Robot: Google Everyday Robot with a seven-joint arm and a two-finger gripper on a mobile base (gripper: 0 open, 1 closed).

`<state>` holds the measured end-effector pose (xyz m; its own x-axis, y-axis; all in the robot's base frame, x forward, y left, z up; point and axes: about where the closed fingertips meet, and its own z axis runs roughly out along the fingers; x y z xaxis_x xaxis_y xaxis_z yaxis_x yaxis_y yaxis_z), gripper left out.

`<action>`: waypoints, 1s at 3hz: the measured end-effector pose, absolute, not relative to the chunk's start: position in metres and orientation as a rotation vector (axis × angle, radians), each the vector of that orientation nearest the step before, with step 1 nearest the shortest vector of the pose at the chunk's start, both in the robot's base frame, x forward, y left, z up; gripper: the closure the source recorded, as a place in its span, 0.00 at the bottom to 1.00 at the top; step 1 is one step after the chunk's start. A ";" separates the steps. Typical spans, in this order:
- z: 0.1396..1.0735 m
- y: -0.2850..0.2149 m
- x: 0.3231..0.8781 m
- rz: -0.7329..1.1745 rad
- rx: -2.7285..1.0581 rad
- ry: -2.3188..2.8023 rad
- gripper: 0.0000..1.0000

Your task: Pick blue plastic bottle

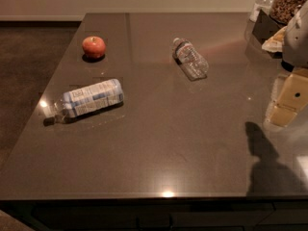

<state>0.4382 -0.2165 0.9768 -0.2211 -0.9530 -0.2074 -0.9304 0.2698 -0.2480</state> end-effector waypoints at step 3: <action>0.971 -0.177 0.465 -0.022 -1.793 2.136 0.00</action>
Offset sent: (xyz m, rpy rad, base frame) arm 0.0157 0.0255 -0.0048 0.0194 0.0362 0.0622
